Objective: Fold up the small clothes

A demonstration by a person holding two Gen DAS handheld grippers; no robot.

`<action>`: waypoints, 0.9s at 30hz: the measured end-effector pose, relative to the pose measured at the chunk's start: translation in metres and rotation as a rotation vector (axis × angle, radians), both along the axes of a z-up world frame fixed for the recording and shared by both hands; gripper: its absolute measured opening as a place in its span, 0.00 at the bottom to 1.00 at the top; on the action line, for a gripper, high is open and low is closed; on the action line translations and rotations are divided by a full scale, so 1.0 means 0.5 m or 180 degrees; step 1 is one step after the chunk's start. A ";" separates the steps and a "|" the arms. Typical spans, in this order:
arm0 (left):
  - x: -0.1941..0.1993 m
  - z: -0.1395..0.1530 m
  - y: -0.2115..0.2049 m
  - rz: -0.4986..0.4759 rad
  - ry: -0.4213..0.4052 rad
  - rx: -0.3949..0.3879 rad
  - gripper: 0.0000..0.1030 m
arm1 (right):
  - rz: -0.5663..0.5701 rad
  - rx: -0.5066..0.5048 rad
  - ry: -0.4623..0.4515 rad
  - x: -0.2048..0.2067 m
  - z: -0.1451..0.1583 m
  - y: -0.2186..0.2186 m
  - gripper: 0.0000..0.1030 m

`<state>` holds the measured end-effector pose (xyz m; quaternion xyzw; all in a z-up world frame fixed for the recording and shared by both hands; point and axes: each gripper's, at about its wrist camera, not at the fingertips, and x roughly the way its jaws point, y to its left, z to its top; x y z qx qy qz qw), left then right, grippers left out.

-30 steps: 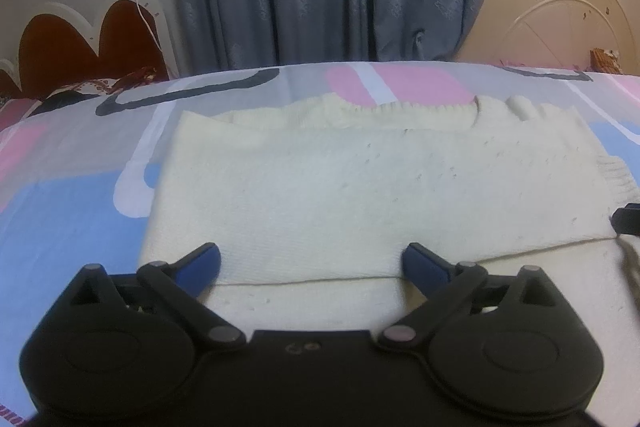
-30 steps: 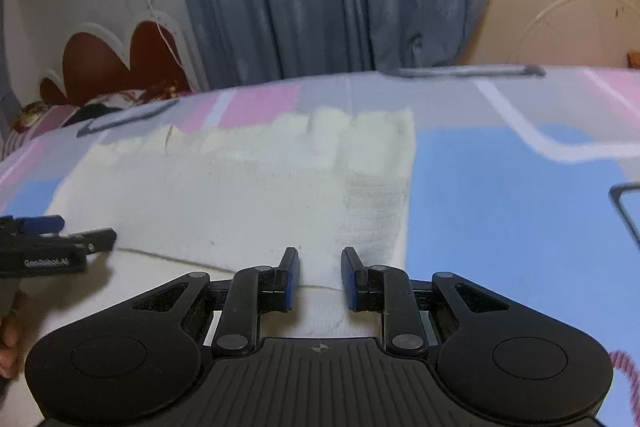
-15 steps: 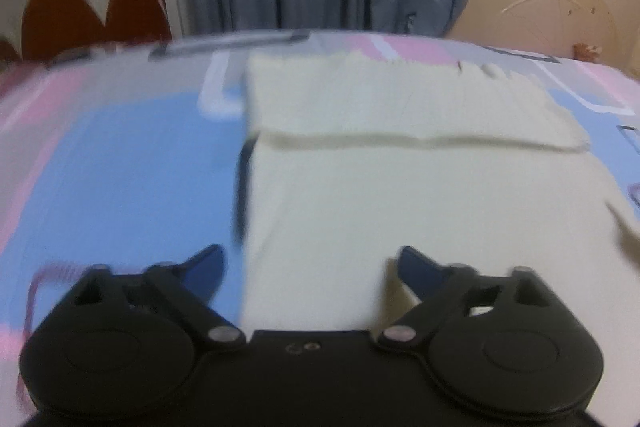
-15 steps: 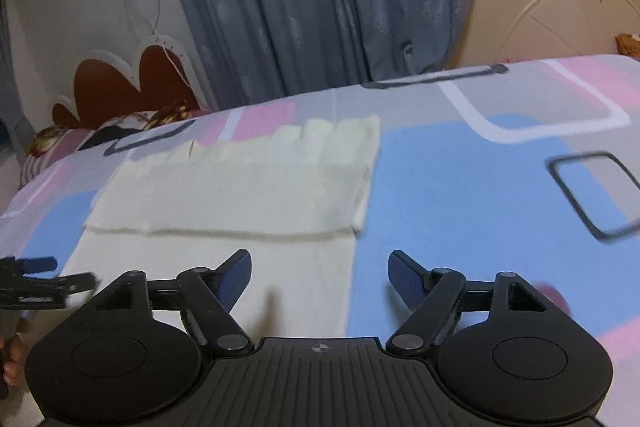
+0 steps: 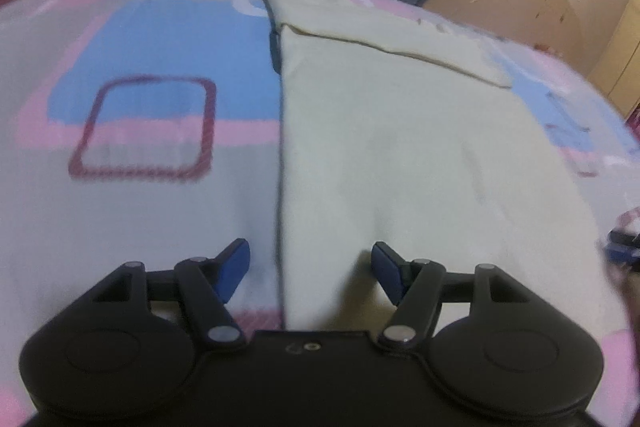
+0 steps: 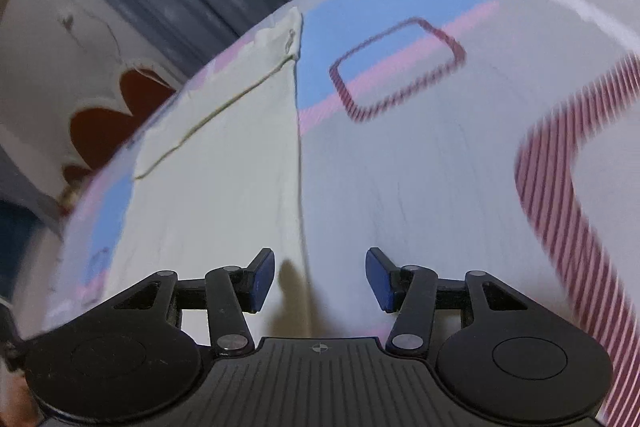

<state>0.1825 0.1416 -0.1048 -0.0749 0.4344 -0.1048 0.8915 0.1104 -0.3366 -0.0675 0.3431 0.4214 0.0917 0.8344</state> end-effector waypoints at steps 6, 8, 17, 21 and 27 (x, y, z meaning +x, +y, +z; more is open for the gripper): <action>-0.062 -0.011 0.021 0.0003 0.0091 -0.0568 0.63 | 0.0164 0.0166 -0.0041 -0.065 0.003 0.020 0.50; -0.076 -0.012 0.014 -0.0093 0.0122 -0.0589 0.63 | 0.0187 0.0264 -0.0046 -0.082 0.001 0.023 0.50; -0.086 -0.017 0.014 -0.0133 0.0170 -0.0739 0.60 | 0.0184 0.0590 -0.0052 -0.086 -0.016 0.020 0.49; -0.089 -0.013 0.003 -0.0150 0.0116 -0.0595 0.44 | 0.0169 0.0555 -0.0021 -0.093 -0.025 0.022 0.29; -0.085 -0.009 0.041 0.0012 0.0086 -0.0633 0.02 | 0.0151 0.0334 -0.0129 -0.100 -0.011 0.031 0.02</action>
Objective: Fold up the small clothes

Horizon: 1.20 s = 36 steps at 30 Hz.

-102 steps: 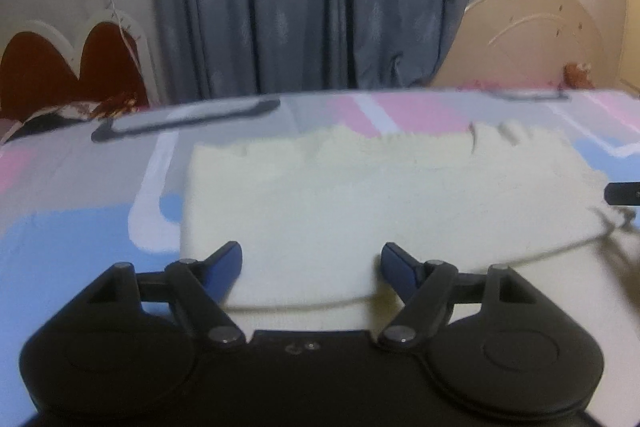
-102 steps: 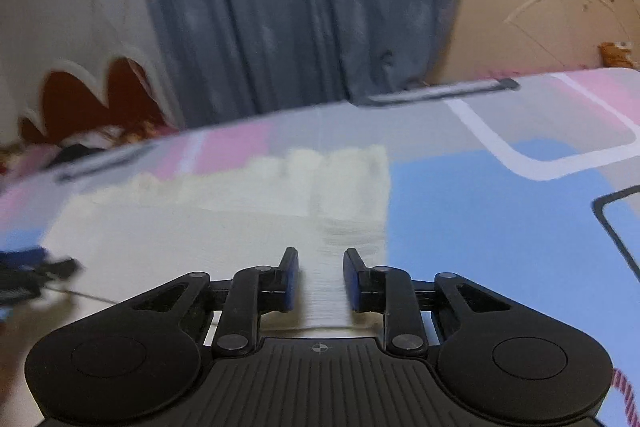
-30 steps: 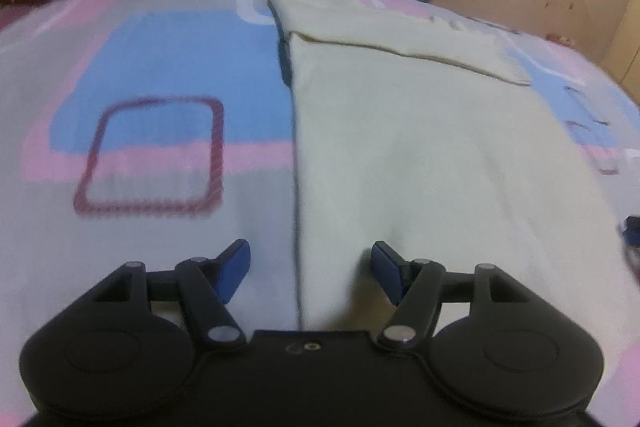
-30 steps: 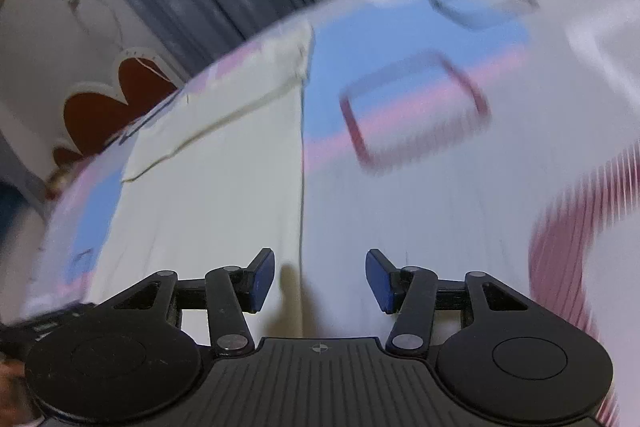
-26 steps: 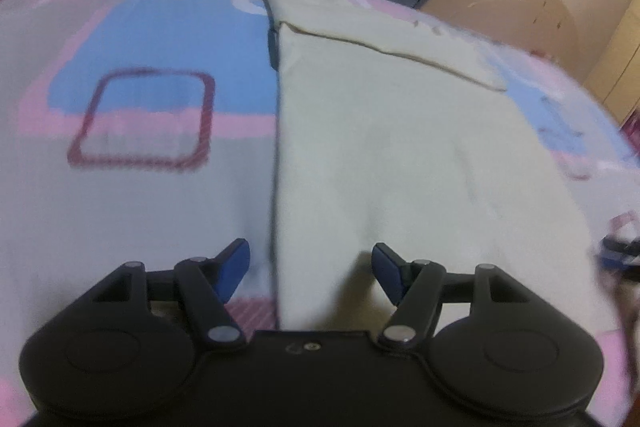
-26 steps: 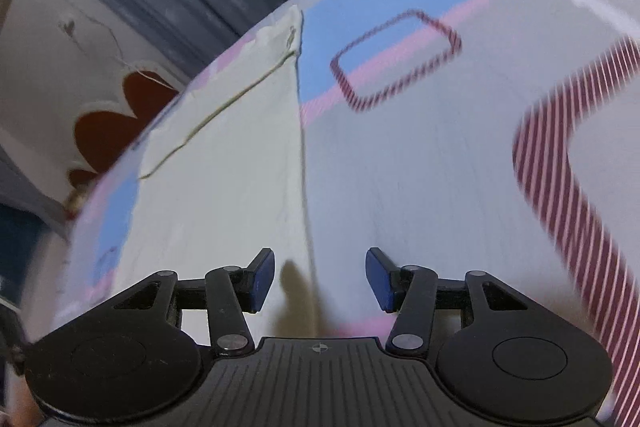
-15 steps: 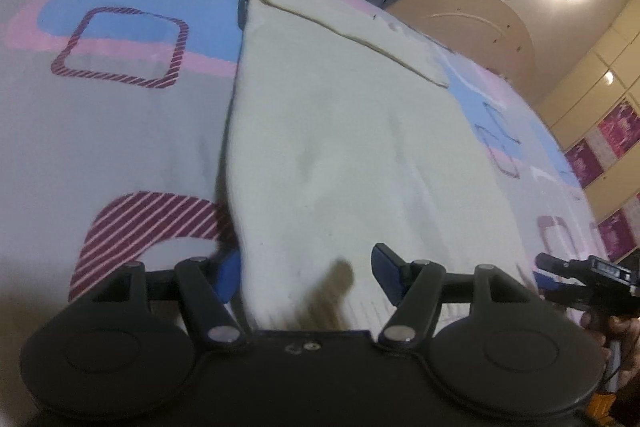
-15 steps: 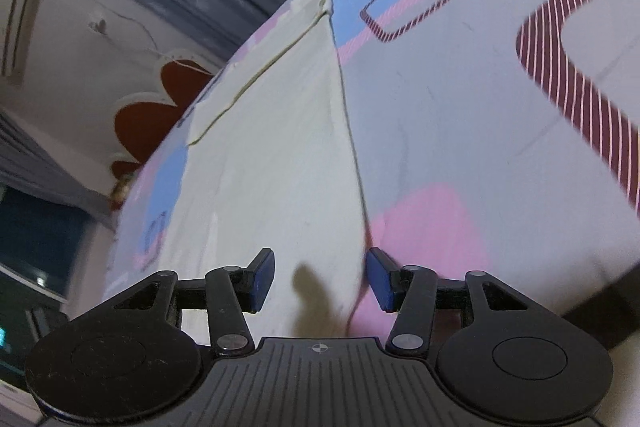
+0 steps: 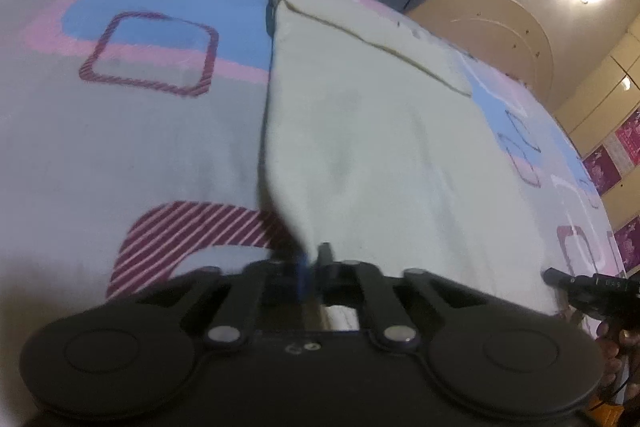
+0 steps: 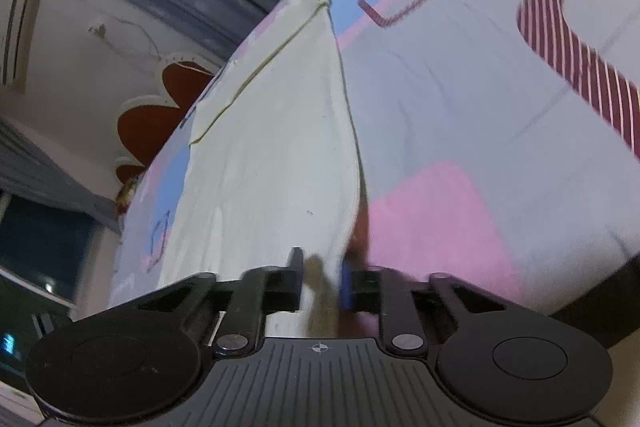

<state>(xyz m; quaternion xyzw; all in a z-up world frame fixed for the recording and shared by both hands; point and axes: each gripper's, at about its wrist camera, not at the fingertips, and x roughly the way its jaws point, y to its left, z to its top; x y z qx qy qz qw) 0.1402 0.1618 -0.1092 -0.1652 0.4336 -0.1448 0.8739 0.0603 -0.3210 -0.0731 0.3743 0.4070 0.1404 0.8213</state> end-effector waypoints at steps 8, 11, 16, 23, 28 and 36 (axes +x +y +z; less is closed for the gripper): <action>-0.027 -0.031 0.037 0.0070 0.0007 -0.0347 0.03 | 0.0045 -0.0106 -0.0248 -0.025 0.029 -0.002 0.02; -0.032 -0.037 0.037 0.0122 0.0045 -0.0484 0.16 | 0.0083 -0.0001 -0.0053 -0.020 0.003 0.004 0.02; -0.030 -0.038 0.029 0.0096 0.0024 -0.0534 0.29 | 0.0003 0.0042 0.0035 -0.014 -0.007 0.007 0.06; -0.066 -0.019 0.051 0.0314 -0.0279 -0.0646 0.02 | 0.0122 0.0142 -0.0224 -0.013 0.013 0.006 0.02; -0.037 -0.059 0.058 0.0370 0.0009 -0.0608 0.03 | -0.0003 0.0074 -0.0035 -0.019 0.008 0.008 0.02; -0.011 0.050 0.067 0.0422 -0.0400 -0.0898 0.02 | -0.0294 0.0328 -0.0281 0.010 0.086 -0.003 0.02</action>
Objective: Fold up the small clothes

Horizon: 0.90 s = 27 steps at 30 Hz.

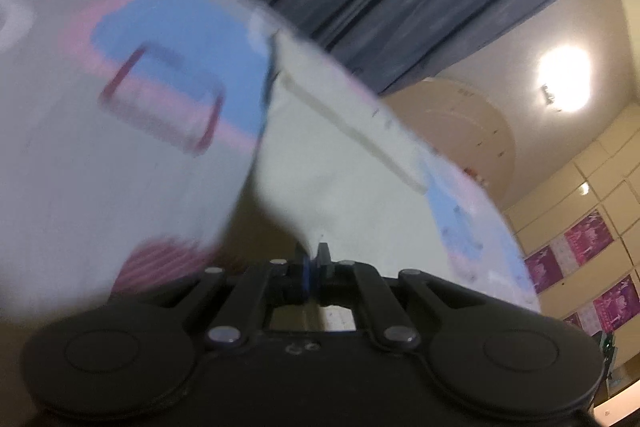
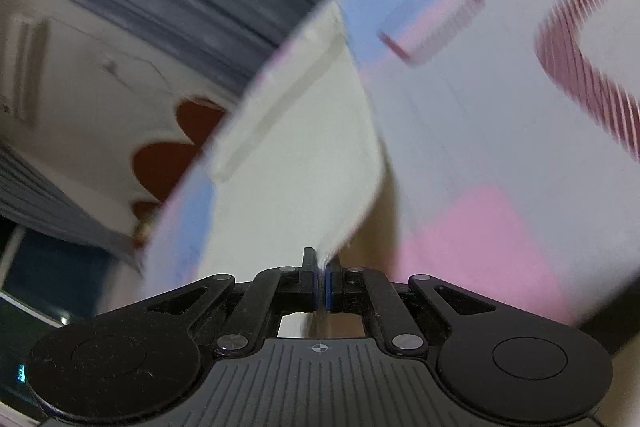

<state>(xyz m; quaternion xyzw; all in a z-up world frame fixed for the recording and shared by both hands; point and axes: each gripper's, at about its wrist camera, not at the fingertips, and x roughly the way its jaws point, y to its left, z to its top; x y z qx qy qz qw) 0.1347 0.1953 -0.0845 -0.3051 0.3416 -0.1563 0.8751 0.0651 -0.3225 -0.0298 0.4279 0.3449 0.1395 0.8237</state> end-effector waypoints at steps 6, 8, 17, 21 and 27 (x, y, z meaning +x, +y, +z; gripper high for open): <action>0.160 0.084 -0.019 0.0124 -0.0249 -0.0133 0.02 | -0.0155 -0.0024 -0.0370 0.149 0.112 0.001 0.02; 0.232 0.101 -0.023 0.0221 -0.0279 -0.0248 0.02 | -0.0203 -0.0011 -0.0386 0.213 0.134 -0.006 0.02; 0.550 0.088 -0.048 0.0398 -0.0088 -0.0234 0.02 | -0.0337 0.0130 -0.0090 0.553 0.102 -0.048 0.02; 0.667 0.043 -0.055 0.0398 0.0056 -0.0088 0.02 | -0.0358 0.0107 0.0134 0.681 0.022 -0.065 0.02; 0.726 -0.017 -0.055 0.0406 0.0152 0.0015 0.11 | -0.0301 0.0218 0.0156 0.807 -0.072 -0.075 0.03</action>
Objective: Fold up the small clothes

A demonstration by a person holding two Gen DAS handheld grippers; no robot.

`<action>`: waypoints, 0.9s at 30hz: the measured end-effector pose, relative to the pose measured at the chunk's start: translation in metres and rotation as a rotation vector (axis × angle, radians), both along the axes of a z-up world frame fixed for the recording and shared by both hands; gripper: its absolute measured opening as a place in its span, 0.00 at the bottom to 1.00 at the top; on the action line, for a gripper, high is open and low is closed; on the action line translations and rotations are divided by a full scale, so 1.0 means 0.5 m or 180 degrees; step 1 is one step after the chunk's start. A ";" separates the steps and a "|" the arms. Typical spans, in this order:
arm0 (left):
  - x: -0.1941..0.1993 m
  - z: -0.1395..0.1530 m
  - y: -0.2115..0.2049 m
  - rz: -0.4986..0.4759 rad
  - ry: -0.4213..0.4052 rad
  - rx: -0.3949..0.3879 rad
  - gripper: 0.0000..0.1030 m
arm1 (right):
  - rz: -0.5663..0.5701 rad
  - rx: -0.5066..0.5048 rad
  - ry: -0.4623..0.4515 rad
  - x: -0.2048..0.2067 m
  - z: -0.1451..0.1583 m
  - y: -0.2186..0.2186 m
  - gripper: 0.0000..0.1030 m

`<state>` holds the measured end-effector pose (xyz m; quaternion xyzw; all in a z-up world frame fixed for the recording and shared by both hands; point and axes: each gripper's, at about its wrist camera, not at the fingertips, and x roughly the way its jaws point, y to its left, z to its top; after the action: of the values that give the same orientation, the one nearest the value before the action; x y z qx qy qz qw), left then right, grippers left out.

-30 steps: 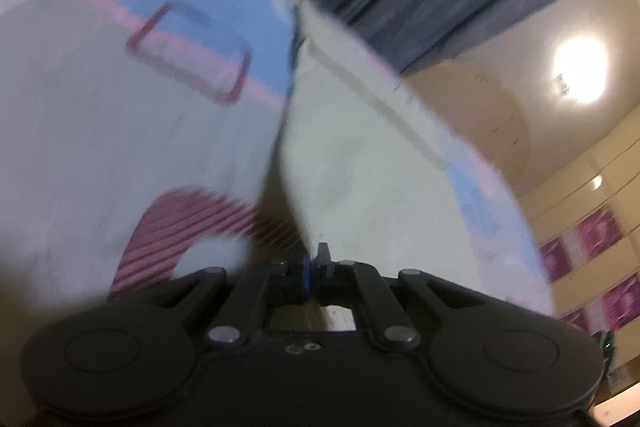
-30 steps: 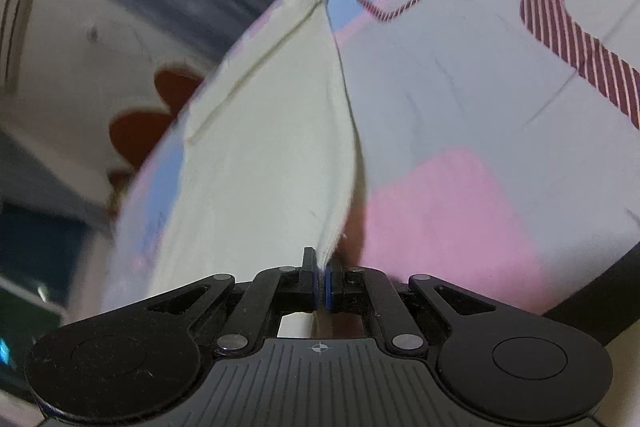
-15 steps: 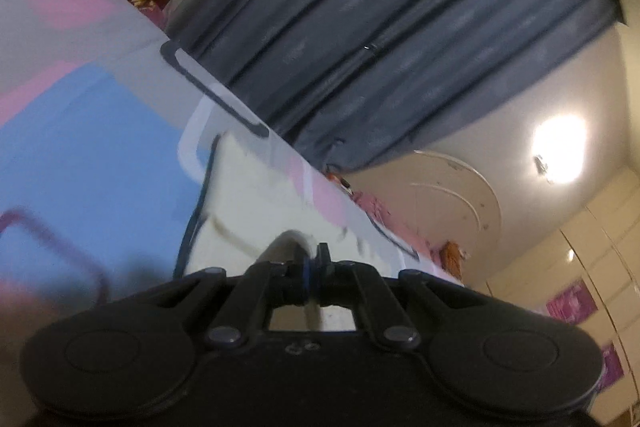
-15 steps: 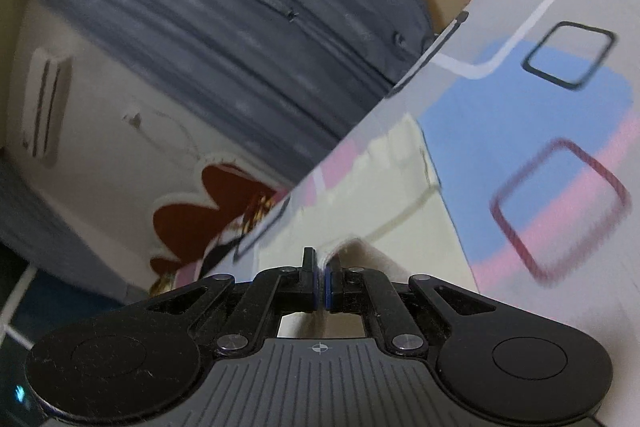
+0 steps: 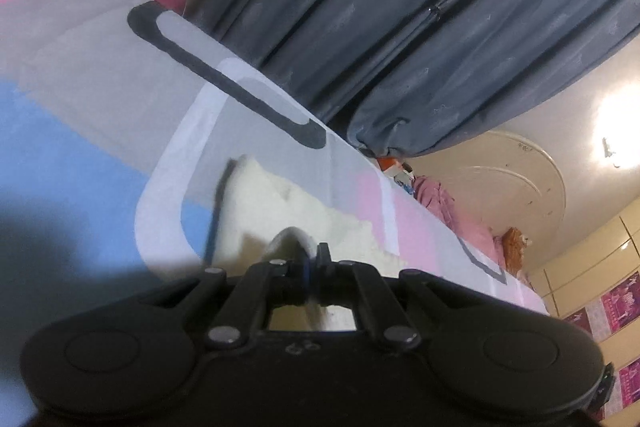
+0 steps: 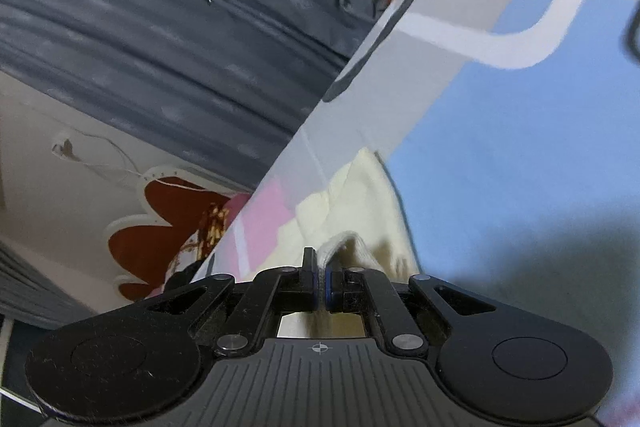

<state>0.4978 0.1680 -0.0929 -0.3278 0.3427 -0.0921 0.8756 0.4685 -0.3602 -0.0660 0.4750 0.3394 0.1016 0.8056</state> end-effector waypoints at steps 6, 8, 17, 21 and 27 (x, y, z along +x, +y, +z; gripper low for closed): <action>-0.026 0.014 0.036 0.0198 -0.0499 -0.0028 0.69 | -0.0102 -0.0548 -0.0403 0.001 0.022 -0.001 0.68; -0.021 0.025 0.017 -0.0020 -0.0493 0.0391 0.58 | -0.0071 -0.0624 -0.0507 -0.013 0.025 -0.004 0.68; -0.063 0.033 -0.050 -0.0681 -0.0658 0.1532 0.53 | 0.0599 -0.1545 -0.0755 -0.067 0.041 0.065 0.51; -0.006 0.014 -0.109 -0.0864 -0.0518 0.1997 0.53 | 0.0795 -0.1765 -0.0694 -0.039 0.025 0.111 0.51; 0.025 0.023 -0.094 -0.0426 -0.0483 0.1688 0.49 | 0.0349 -0.1381 -0.0519 0.002 0.013 0.078 0.51</action>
<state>0.5102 0.1208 -0.0815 -0.0561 0.3092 -0.0810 0.9459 0.4696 -0.3210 -0.0593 0.2618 0.3124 0.1078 0.9068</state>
